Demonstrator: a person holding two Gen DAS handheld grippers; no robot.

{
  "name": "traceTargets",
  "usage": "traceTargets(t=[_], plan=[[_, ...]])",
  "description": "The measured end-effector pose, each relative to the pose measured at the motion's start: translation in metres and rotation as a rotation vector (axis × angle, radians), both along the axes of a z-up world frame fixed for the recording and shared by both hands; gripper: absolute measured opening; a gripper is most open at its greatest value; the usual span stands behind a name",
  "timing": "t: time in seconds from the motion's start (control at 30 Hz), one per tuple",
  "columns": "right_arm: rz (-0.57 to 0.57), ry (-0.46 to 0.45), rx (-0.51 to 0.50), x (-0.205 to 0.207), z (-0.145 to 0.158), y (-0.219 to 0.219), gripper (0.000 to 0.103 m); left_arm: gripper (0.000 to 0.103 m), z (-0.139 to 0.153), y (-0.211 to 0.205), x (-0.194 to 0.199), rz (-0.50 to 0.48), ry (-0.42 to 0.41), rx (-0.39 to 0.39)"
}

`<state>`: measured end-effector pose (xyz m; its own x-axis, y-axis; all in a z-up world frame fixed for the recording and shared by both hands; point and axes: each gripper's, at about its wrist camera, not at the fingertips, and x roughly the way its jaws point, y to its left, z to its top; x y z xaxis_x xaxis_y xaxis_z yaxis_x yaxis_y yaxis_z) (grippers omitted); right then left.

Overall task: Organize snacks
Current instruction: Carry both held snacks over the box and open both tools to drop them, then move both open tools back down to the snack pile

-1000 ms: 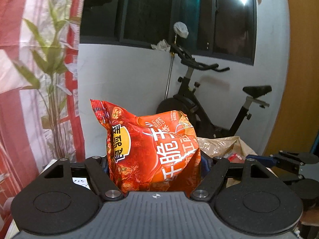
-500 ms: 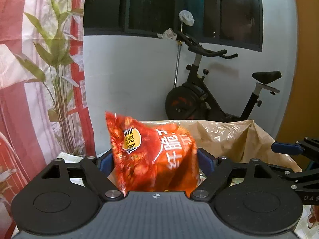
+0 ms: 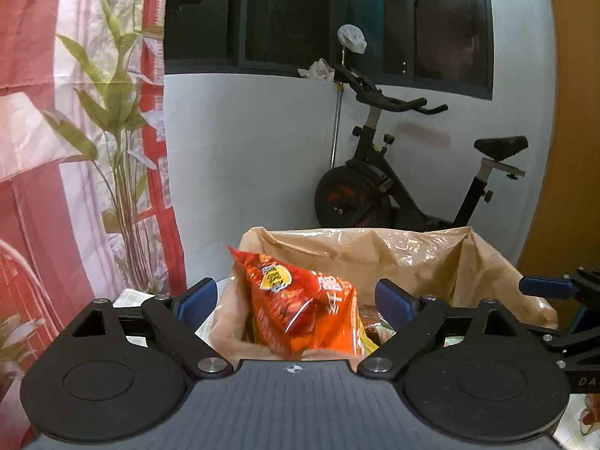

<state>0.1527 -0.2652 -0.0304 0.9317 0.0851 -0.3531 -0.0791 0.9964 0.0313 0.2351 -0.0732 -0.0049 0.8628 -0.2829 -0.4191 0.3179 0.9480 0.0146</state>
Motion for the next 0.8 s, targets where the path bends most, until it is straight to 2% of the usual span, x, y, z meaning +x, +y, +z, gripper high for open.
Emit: traceTargets(t=[0.2, 0.27, 0.37, 0.5, 0.63, 0.8], plan=[[0.052, -0.036, 0.048, -0.026, -0.001, 0.005, 0.089, 0.098, -0.002, 0.029, -0.031, 0.030, -0.020, -0.020], [0.076, -0.046, 0.039, -0.035, -0.003, 0.009, 0.095, 0.098, -0.009, 0.041, -0.040, 0.050, -0.018, -0.038], [0.092, -0.045, -0.002, -0.046, -0.012, 0.015, 0.098, 0.097, -0.023, 0.054, -0.052, 0.092, -0.028, -0.048], [0.104, -0.034, -0.031, -0.056, -0.029, 0.017, 0.098, 0.095, -0.047, 0.068, -0.063, 0.098, -0.007, -0.072], [0.126, -0.022, -0.007, -0.067, -0.045, 0.013, 0.097, 0.095, -0.067, 0.080, -0.069, 0.127, 0.011, -0.124], [0.100, 0.017, -0.011, -0.078, -0.067, 0.011, 0.096, 0.095, -0.084, 0.085, -0.072, 0.141, 0.033, -0.147]])
